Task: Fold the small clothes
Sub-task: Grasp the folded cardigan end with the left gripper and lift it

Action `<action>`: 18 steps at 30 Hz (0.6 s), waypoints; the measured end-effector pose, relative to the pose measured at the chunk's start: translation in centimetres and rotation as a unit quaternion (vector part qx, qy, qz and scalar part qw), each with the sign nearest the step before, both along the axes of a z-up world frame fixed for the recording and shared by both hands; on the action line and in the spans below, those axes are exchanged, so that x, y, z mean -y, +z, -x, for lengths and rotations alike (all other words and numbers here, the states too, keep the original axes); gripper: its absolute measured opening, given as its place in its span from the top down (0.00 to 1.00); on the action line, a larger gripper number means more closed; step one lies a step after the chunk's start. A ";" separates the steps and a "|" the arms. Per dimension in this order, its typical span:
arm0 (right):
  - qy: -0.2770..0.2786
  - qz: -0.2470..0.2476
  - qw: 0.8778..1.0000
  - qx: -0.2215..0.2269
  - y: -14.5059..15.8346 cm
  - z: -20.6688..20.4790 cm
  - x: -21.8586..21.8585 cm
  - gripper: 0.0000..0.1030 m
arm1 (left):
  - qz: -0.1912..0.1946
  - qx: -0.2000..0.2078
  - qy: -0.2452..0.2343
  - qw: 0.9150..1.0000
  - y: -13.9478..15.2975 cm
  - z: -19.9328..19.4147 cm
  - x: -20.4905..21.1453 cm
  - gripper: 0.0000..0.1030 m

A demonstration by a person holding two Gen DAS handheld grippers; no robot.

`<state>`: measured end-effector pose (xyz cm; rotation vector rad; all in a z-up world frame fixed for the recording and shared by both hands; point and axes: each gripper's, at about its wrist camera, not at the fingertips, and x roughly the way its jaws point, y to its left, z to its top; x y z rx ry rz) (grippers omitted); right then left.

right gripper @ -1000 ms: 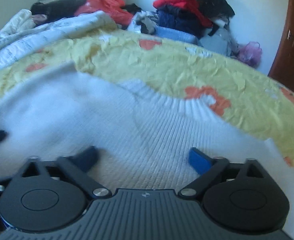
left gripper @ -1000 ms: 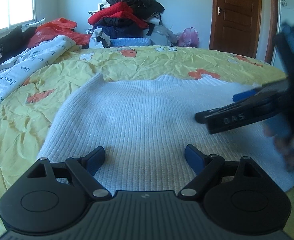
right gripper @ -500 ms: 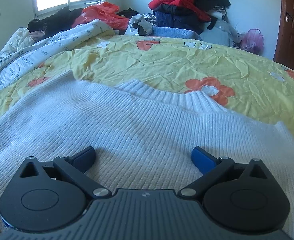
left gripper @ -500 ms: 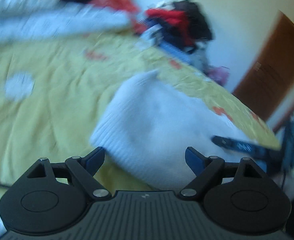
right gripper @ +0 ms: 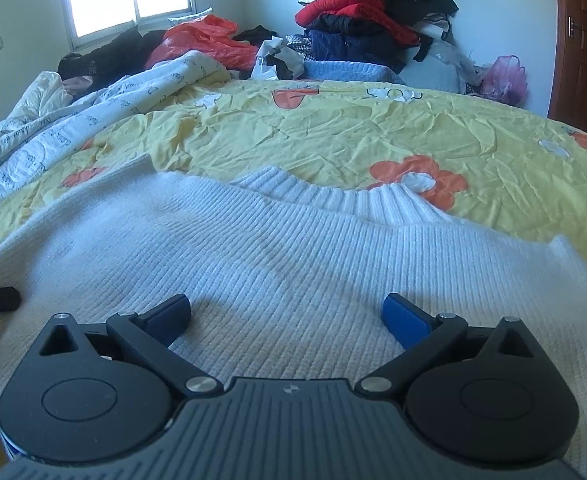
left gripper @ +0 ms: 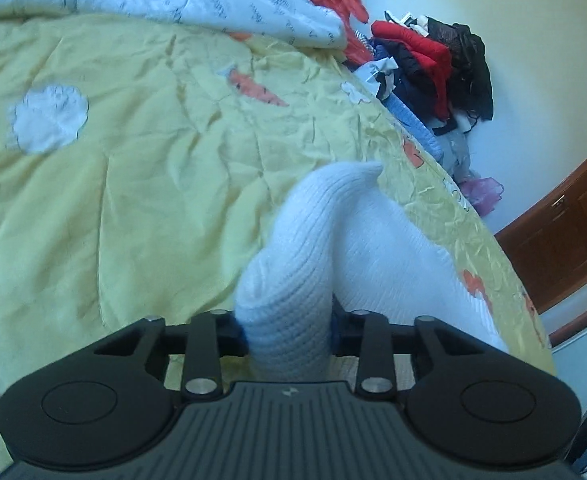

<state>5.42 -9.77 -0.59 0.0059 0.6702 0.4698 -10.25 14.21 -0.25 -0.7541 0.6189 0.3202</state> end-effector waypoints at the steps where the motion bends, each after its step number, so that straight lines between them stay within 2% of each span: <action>1: 0.000 -0.003 1.000 0.000 0.0 0.0 0.1 0.02 | -0.024 0.003 0.000 1.000 0.6 0.0 0.7 0.71; 3: 0.000 -0.014 1.000 -0.003 0.1 0.0 0.4 0.02 | -0.089 0.008 -0.010 0.996 2.3 -0.1 2.7 0.72; 4: 0.001 -0.026 1.000 -0.006 0.2 -0.1 0.7 0.01 | -0.133 0.018 -0.026 0.991 3.4 -0.2 4.2 0.72; 5: -0.001 -0.041 0.999 -0.012 0.3 -0.2 1.2 0.01 | -0.170 0.032 -0.046 0.984 4.4 -0.2 5.7 0.72; 6: -0.004 -0.071 0.997 -0.025 0.6 -0.6 2.1 0.01 | -0.215 0.049 -0.074 0.973 5.4 -0.1 7.6 0.72; 7: -0.010 -0.112 0.993 -0.049 1.2 -1.0 3.3 0.01 | -0.255 0.061 -0.100 0.960 6.0 0.0 9.5 0.72; 9: -0.004 -0.202 0.972 -0.116 2.4 -2.3 5.2 0.02 | -0.338 0.073 -0.162 0.924 6.1 0.2 13.7 0.72; 12: 0.069 -0.327 0.917 -0.216 3.8 -4.5 6.1 0.01 | -0.420 0.078 -0.223 0.876 4.5 0.6 18.1 0.72; 13: 0.097 -0.340 0.904 -0.240 4.0 -5.0 5.6 0.02 | -0.444 0.076 -0.240 0.860 3.7 0.8 19.2 0.72; 14: 0.123 -0.336 0.897 -0.261 4.2 -5.5 4.7 0.01 | -0.467 0.074 -0.255 0.843 3.0 0.9 20.1 0.72; 15: 0.136 -0.315 0.898 -0.274 4.5 -5.7 3.6 0.01 | -0.490 0.071 -0.267 0.827 2.2 1.1 20.8 0.72; 16: 0.136 -0.293 0.906 -0.275 4.7 -5.8 2.8 0.03 | -0.508 0.067 -0.275 0.813 1.6 1.3 21.4 0.72; 18: 0.134 -0.249 0.924 -0.258 5.3 -6.0 1.1 0.05 | -0.534 0.062 -0.282 0.794 0.7 1.5 21.8 0.72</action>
